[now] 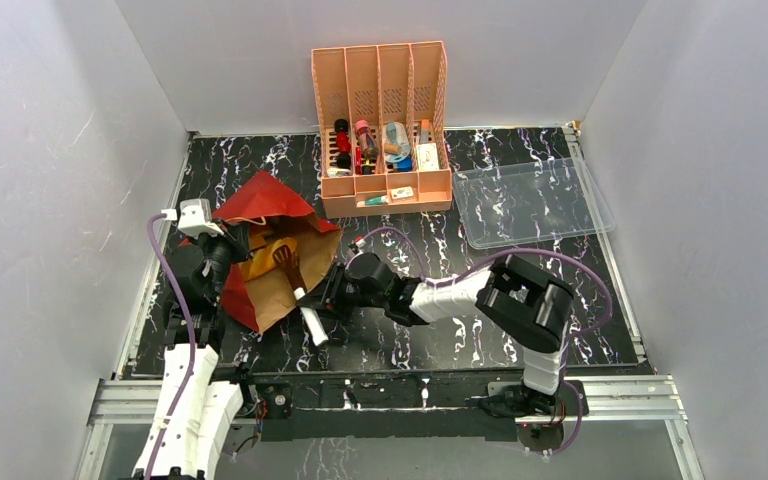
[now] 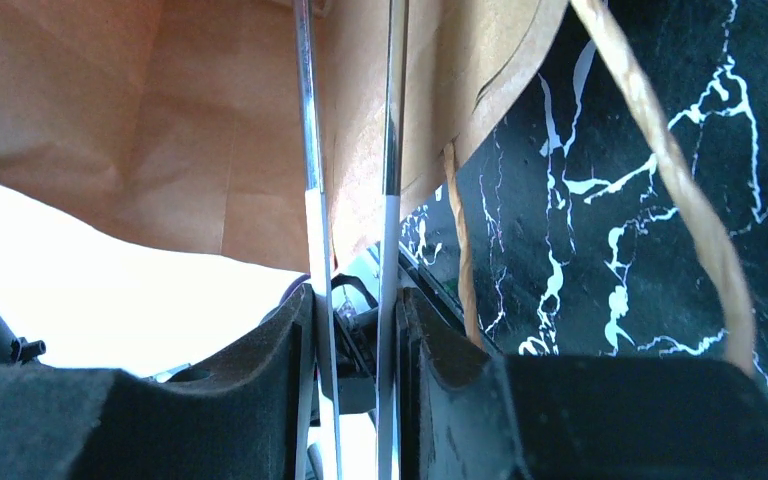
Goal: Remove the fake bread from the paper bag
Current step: Take out the fake bread from the paper bag.
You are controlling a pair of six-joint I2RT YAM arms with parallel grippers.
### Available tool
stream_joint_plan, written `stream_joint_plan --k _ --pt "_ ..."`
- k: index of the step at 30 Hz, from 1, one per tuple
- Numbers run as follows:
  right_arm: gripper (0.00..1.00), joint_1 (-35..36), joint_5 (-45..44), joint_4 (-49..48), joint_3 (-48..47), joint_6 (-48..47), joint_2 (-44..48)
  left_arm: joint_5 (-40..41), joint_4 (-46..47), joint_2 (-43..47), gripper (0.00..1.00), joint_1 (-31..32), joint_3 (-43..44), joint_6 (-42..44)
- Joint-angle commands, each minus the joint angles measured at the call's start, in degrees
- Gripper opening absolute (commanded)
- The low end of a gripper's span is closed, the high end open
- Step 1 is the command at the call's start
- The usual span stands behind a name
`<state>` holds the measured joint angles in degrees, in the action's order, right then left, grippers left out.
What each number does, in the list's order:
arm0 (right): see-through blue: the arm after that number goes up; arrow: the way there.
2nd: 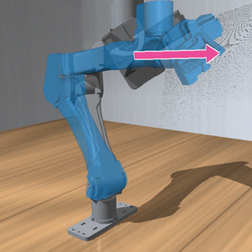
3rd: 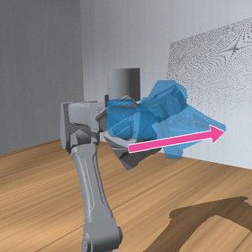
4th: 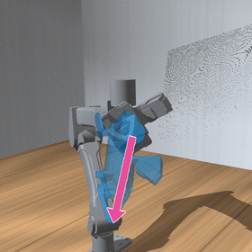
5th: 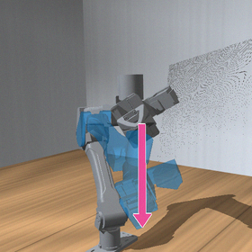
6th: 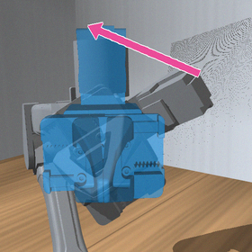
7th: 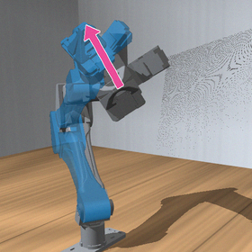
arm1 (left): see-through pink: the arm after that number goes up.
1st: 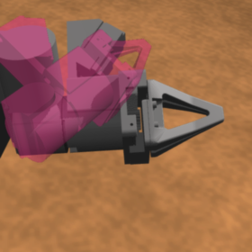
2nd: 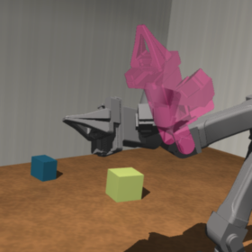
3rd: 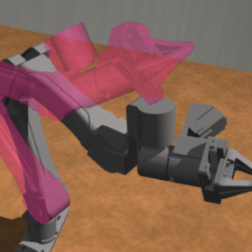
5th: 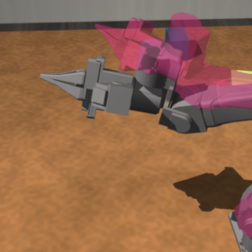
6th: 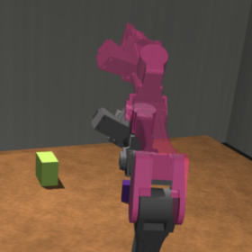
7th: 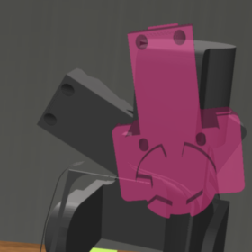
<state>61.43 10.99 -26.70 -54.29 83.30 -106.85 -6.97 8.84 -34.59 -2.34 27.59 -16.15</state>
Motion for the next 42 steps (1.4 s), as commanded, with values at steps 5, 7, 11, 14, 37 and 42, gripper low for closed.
stream_joint_plan --k 5,7,11,14,37,42 --pt "0.00 0.21 -2.28 -1.12 3.98 -2.02 9.96 2.92 0.66 -2.37 0.00 0.99 1.97 1.11" --pt "0.00 0.41 -3.17 -0.38 5.28 -2.64 12.03 3.63 0.90 -3.15 0.00 1.36 2.20 1.12" --pt "0.00 0.60 -4.55 1.11 7.91 -3.65 16.64 6.32 1.03 -4.45 0.00 2.90 2.53 1.34" --pt "0.00 0.71 -5.91 2.64 9.85 -3.65 20.51 9.18 1.25 -5.34 0.00 5.46 2.47 2.10" --pt "0.00 0.80 -19.56 22.07 16.50 -3.65 50.12 27.26 2.87 -9.61 0.00 17.52 3.93 3.76" --pt "0.00 0.73 -25.81 28.00 16.83 -14.88 57.49 30.29 1.78 -10.86 0.00 17.55 5.21 2.76"
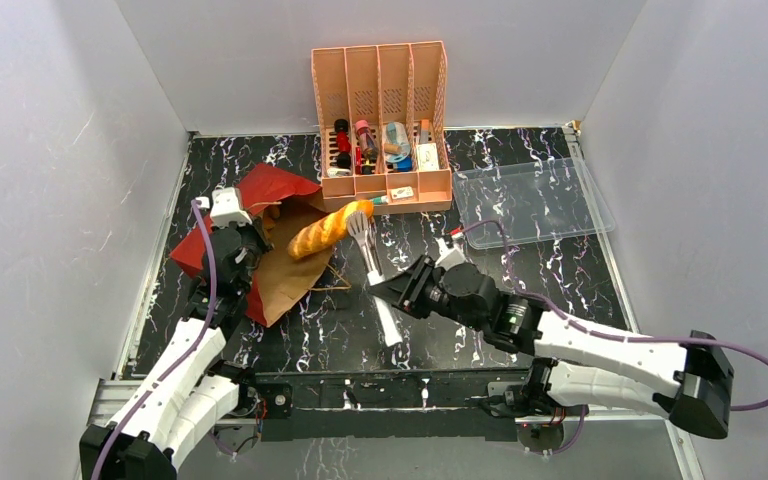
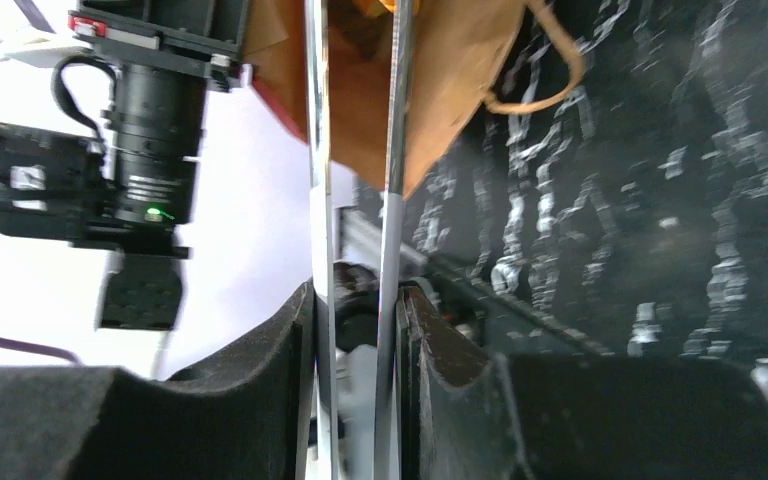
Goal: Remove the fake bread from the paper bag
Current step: Take out the fake bread from the paper bag.
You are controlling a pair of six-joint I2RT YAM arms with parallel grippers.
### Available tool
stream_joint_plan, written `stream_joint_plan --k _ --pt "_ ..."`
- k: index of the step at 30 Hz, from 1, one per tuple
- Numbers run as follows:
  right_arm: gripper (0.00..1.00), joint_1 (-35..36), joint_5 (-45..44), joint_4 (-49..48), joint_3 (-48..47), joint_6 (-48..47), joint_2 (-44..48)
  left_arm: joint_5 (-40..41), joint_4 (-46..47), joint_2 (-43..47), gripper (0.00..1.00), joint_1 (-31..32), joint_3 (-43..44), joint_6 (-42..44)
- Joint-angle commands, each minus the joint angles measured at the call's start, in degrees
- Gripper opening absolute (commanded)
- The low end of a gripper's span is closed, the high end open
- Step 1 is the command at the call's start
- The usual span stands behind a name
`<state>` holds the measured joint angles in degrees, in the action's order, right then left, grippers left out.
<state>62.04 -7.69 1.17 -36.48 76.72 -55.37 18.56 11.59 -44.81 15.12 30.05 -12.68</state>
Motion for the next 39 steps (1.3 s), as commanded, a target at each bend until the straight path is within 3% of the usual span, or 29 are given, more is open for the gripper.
stream_joint_plan --k 1,12,13,14,15,27,31,39 --pt "0.00 0.10 -8.41 1.67 -1.36 -4.20 7.30 5.48 -1.31 -0.87 0.00 0.14 3.02 -1.04" --pt "0.00 0.10 -23.22 13.53 -5.62 -3.71 18.20 8.95 -3.03 -2.02 0.00 0.15 3.95 -2.44" --pt "0.19 0.11 -24.51 13.87 -6.00 -3.63 19.01 9.02 -3.12 -1.99 0.00 0.17 3.93 -2.50" --pt "0.04 0.11 -25.79 14.00 -6.21 -3.53 19.64 9.10 -3.18 -2.02 0.00 0.17 3.92 -2.52" --pt "0.00 0.10 -27.15 14.01 -6.43 -3.51 20.19 9.12 -3.28 -1.97 0.00 0.17 3.90 -2.53" --pt "0.00 -0.23 -41.01 11.13 -15.35 -11.85 13.56 8.55 -4.34 0.29 0.00 0.13 3.86 -3.39" --pt "0.00 -3.85 -38.65 9.52 -20.42 -14.67 6.55 8.39 -4.71 0.79 0.00 0.11 4.07 -3.41" --pt "0.00 -30.13 -17.74 5.55 -24.48 -11.47 -0.92 7.73 -5.85 1.57 0.00 0.14 5.62 -3.27"
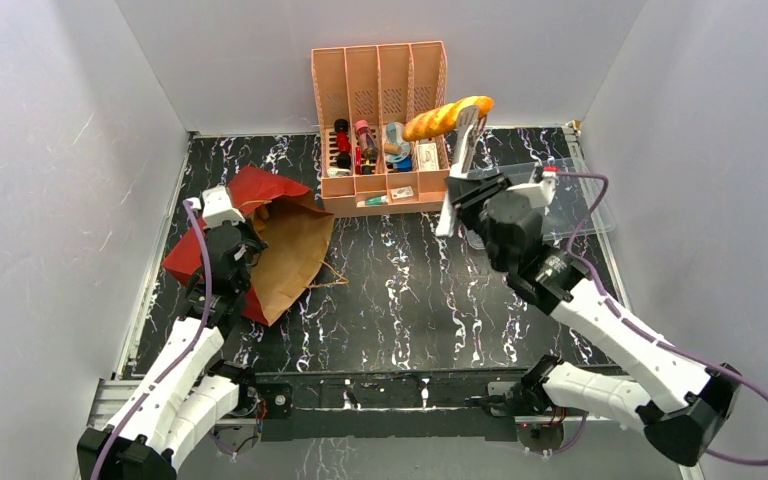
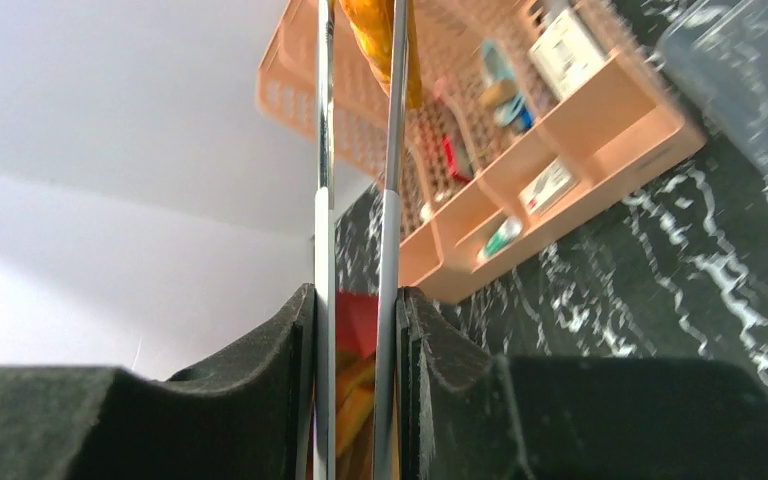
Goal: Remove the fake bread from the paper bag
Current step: Place the fake bread in the container.
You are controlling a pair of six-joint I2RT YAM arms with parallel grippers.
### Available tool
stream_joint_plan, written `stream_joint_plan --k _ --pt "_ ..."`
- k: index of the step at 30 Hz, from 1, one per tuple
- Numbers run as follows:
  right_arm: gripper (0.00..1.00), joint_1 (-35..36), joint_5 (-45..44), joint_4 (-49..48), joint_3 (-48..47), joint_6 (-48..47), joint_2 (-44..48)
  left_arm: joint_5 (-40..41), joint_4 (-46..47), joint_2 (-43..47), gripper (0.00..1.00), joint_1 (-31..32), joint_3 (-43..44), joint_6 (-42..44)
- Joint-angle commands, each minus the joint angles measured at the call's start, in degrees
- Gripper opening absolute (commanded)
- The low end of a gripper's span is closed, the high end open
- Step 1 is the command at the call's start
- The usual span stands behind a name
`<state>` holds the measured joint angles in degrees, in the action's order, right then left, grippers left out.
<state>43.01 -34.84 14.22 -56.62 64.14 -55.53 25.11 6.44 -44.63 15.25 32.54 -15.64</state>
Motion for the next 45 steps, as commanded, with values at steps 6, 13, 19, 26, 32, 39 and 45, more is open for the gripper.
stream_joint_plan --k 6,13,19,26,32,39,45 --pt "0.00 -31.48 23.93 -11.30 -0.76 7.95 -2.73 0.91 -1.30 1.64 0.00 0.00 3.81 0.01" --pt "0.00 -47.14 32.78 -15.09 6.06 12.73 -3.24 0.57 -0.83 1.58 0.00 0.01 3.85 0.35" --pt "0.00 -53.66 34.97 -18.70 14.95 16.14 -1.19 -0.27 0.10 0.26 0.00 0.02 4.68 0.60" --pt "0.00 -55.32 32.97 -24.96 23.54 19.27 -0.57 -1.04 0.85 -0.04 0.00 0.03 4.97 1.54" --pt "0.00 -55.66 29.71 -23.60 25.57 17.06 0.43 -1.90 1.77 0.27 0.00 -0.02 4.22 1.20" --pt "0.00 -57.43 29.56 -26.56 29.81 17.06 -1.19 -2.17 1.30 1.79 0.00 -0.01 3.95 1.62" --pt "0.00 -61.63 32.96 -28.26 30.80 16.01 -4.18 -2.58 1.44 2.10 0.00 0.03 3.61 1.58"
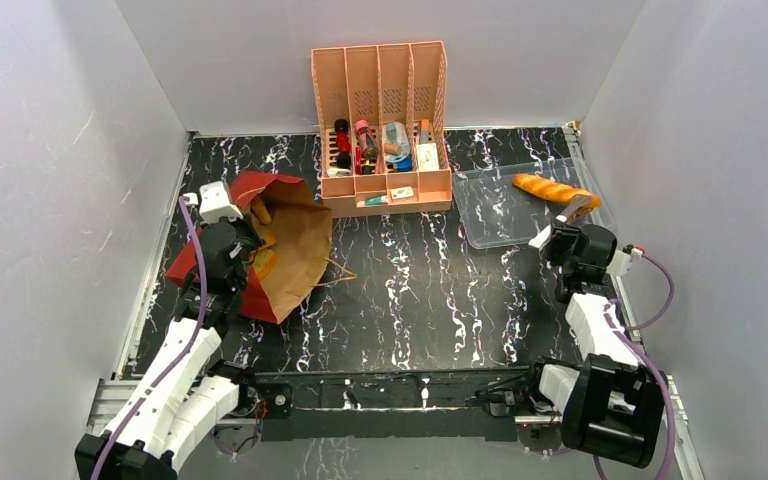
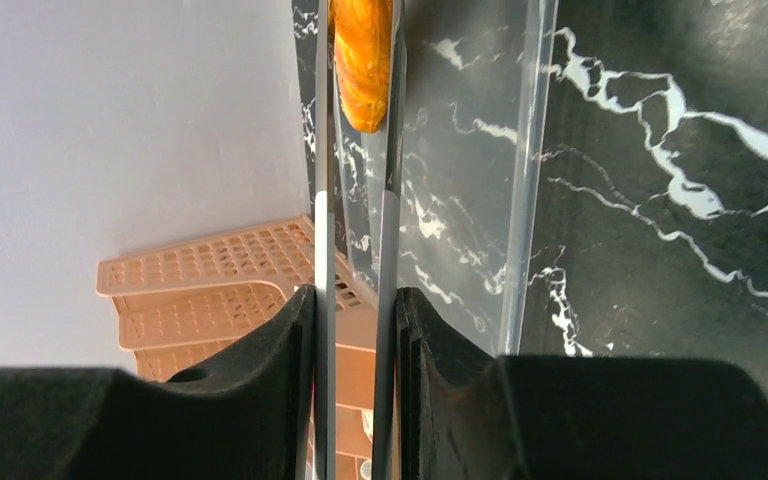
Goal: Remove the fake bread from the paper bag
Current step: Place the fake bread in the container.
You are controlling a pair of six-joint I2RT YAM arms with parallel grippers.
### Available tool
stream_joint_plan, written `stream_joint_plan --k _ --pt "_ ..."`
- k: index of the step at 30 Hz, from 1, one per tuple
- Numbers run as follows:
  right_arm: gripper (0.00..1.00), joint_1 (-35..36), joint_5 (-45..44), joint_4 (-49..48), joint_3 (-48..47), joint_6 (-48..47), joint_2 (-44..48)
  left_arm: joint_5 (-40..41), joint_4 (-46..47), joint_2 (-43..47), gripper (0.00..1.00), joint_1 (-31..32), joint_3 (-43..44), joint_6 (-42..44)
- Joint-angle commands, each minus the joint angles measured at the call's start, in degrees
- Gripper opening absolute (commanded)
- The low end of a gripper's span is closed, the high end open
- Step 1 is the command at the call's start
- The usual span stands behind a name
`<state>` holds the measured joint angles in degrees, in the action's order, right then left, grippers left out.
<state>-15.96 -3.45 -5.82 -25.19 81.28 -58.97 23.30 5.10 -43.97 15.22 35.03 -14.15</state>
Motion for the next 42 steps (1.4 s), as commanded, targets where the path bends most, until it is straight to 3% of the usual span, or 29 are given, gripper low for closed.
stream_joint_plan --k 1,6,11,14,26,42 --pt "0.00 -3.28 2.02 -8.32 -0.57 -1.33 -1.11 -0.89 2.91 1.49 0.00 0.04 0.97 -0.11" --pt "0.02 -4.85 3.81 -6.87 -0.96 -2.82 -2.12 -1.22 3.15 1.87 0.00 0.03 0.33 -0.94" --pt "0.23 -5.21 5.08 -6.06 -0.58 -2.97 -2.28 -1.04 2.46 2.47 0.00 0.01 0.34 -0.67" --pt "0.29 -5.31 5.43 -5.26 -0.24 -2.97 -2.09 -0.97 2.06 2.81 0.00 0.03 0.51 -0.59" --pt "0.39 -5.48 7.33 -2.03 0.32 -3.22 -1.50 -0.97 0.92 4.47 0.00 0.03 0.05 -1.06" --pt "0.40 -5.48 10.43 2.87 0.67 -2.00 4.36 -1.41 -0.84 5.37 0.00 -0.01 1.25 -1.89"
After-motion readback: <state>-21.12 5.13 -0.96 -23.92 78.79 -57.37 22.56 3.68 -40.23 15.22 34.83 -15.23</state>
